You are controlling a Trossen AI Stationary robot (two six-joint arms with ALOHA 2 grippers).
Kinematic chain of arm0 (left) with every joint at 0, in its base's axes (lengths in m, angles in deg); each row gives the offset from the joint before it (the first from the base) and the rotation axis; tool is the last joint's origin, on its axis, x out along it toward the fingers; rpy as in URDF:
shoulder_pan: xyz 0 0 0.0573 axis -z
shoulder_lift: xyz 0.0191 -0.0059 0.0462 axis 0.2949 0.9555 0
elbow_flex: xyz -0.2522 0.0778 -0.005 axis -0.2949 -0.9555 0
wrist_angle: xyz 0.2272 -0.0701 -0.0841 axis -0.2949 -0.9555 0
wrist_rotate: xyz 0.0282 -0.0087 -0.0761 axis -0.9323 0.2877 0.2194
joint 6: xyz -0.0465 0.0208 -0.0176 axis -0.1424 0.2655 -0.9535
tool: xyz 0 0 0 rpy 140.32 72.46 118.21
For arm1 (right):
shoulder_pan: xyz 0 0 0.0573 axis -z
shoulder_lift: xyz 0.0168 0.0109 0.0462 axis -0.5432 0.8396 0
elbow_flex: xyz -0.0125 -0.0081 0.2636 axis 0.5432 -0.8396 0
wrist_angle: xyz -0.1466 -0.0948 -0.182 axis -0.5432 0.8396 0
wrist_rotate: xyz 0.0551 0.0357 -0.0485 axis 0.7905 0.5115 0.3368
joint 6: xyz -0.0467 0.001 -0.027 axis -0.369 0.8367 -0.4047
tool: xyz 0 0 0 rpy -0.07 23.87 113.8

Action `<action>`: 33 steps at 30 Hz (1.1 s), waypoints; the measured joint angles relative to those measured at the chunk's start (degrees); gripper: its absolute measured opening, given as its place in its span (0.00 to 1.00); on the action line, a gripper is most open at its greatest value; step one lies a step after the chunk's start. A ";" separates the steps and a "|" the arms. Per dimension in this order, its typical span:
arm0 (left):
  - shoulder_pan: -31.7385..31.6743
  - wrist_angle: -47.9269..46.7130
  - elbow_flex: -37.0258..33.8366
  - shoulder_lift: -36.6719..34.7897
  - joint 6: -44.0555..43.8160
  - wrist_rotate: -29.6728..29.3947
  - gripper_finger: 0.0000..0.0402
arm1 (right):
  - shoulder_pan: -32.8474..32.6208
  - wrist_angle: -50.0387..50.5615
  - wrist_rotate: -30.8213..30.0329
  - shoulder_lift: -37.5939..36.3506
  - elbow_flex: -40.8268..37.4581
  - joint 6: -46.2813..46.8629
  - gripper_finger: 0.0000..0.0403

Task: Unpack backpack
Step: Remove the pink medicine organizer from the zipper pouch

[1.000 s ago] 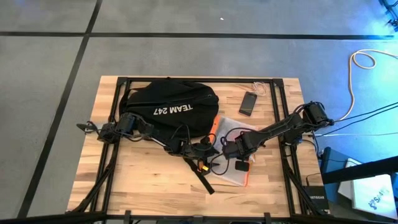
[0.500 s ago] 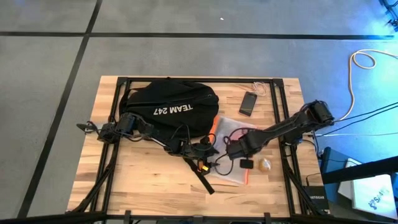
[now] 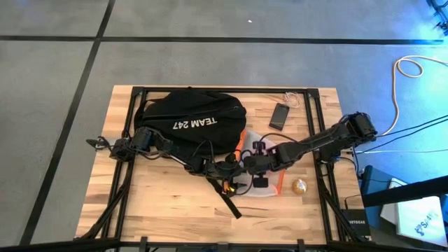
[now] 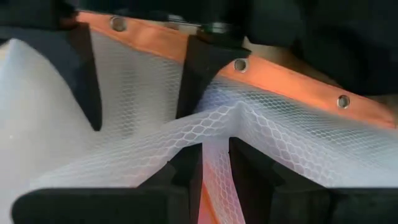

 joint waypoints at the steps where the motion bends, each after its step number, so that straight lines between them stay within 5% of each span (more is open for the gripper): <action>1: 0.00 0.00 0.00 0.00 0.00 0.00 0.70 | 0.30 0.88 0.50 -0.02 0.01 0.84 0.16; 9: 0.00 0.00 0.00 0.00 0.02 0.00 0.70 | 0.12 19.58 0.50 -0.22 0.07 11.93 0.16; 13: 0.00 0.00 0.00 0.00 -0.03 0.00 0.70 | 0.15 19.28 -0.13 -1.45 0.02 14.81 0.18; 25: 0.01 0.00 0.00 0.00 -0.01 0.05 0.70 | -2.08 32.87 3.24 -5.11 0.02 15.95 0.58; 33: 0.02 0.00 0.00 0.00 0.00 0.11 0.70 | -9.86 37.48 6.82 -5.29 -0.05 24.27 0.64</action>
